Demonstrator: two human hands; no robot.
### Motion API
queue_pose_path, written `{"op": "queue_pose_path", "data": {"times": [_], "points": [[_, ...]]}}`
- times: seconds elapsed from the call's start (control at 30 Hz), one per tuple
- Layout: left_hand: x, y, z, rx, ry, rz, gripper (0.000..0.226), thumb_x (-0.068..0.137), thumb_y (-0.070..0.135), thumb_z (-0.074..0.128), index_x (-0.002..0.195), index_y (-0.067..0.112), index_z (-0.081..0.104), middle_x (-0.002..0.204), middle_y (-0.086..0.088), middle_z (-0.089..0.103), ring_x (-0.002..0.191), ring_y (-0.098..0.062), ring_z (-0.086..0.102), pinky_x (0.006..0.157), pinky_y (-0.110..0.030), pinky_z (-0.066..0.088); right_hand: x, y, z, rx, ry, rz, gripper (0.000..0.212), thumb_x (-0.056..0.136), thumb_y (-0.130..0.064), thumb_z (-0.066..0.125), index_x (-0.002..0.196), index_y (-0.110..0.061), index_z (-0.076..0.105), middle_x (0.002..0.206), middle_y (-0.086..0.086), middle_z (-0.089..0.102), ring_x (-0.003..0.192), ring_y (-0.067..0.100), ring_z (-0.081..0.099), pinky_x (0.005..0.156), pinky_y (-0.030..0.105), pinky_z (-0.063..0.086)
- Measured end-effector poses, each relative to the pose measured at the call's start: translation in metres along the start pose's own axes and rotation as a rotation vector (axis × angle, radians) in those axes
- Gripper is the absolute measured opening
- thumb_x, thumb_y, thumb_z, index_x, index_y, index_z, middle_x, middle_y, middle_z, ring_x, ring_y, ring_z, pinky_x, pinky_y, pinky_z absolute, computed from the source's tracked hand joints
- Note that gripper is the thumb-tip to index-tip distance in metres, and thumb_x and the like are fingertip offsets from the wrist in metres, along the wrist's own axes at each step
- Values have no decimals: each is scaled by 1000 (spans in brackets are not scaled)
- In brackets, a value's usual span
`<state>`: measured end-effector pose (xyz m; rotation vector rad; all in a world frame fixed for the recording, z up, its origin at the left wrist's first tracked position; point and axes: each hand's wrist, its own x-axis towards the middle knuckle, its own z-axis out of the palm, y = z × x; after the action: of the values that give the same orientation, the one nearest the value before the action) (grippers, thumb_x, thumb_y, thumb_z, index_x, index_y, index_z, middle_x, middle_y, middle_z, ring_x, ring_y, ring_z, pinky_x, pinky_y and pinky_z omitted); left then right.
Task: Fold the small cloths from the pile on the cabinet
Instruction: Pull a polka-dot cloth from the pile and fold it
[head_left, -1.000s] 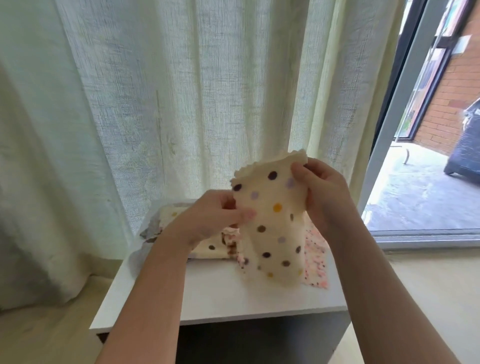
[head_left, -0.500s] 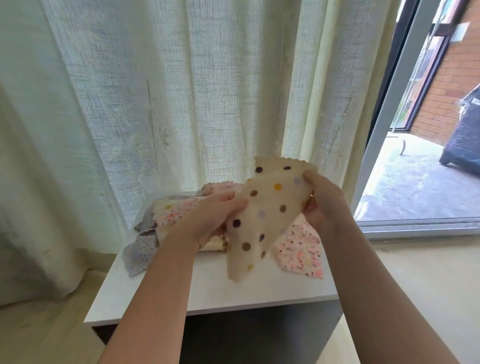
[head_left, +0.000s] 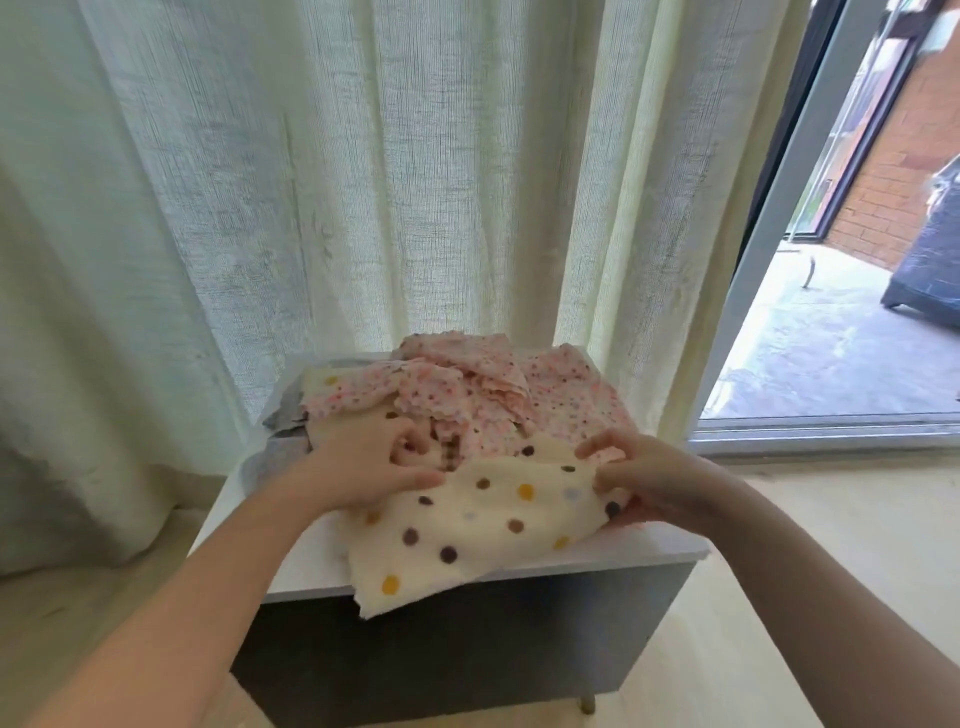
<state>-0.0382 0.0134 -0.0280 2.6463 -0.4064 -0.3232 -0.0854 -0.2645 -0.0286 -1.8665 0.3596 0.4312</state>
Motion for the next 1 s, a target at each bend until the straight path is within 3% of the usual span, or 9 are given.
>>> {"op": "queue_pose_path", "data": {"times": [0.07,0.13,0.2,0.37,0.5,0.6,0.7,0.9,1.0], "points": [[-18,-11,9,64,103,55,39,79,52,71,109,41,49,102,25,51,93,5,50,71,-8,34,-7,6,1,-154,-9,11,20,92,-4,56,108,-16,60,120,8,49,90,25,65,64,29,59],[-36,-17,20,115,204,97,35,77,51,71,104,41,50,98,25,49,92,2,50,74,-14,39,-14,12,5,-315,0,5,7,95,-16,57,101,-18,60,109,6,55,70,15,69,57,21,55],[-48,-21,30,135,214,88,31,79,55,65,103,39,53,98,22,51,91,0,50,80,-21,45,-16,16,10,-413,60,-27,9,96,-27,57,92,-19,58,100,4,58,54,10,66,51,19,49],[-51,-27,38,201,287,16,33,84,59,58,107,36,54,101,18,49,90,-3,50,78,-21,42,-9,16,19,-877,423,-127,39,92,-56,50,121,-31,45,105,-3,59,89,20,60,70,32,44],[-46,-23,37,200,248,-52,35,82,60,60,102,33,50,101,15,48,95,-7,50,79,-25,42,7,14,23,-816,393,-170,48,88,-52,61,127,-27,50,115,-3,61,93,17,52,75,33,44],[-41,-24,35,135,189,-135,33,80,56,66,90,29,51,94,14,54,86,-7,52,72,-26,42,15,18,27,-800,388,-219,25,86,-43,66,102,-26,58,105,-4,62,90,15,55,73,31,48],[-43,-25,33,17,197,-92,22,82,42,70,83,30,52,89,12,54,80,-3,48,66,-23,37,16,24,27,-771,454,-316,13,90,-34,59,81,-26,52,86,-5,59,74,11,52,57,25,39],[-59,-33,28,-180,271,22,20,88,26,68,84,32,49,93,10,59,89,-7,55,80,-27,45,1,30,24,-456,512,-520,23,93,-25,60,75,-16,48,75,-3,57,72,14,53,58,24,37],[-67,-38,24,-302,267,40,30,84,21,73,91,39,50,96,8,59,92,-7,58,82,-24,46,-11,30,24,-202,440,-541,19,94,-26,60,78,-16,54,77,2,66,71,18,59,64,32,48]]}}
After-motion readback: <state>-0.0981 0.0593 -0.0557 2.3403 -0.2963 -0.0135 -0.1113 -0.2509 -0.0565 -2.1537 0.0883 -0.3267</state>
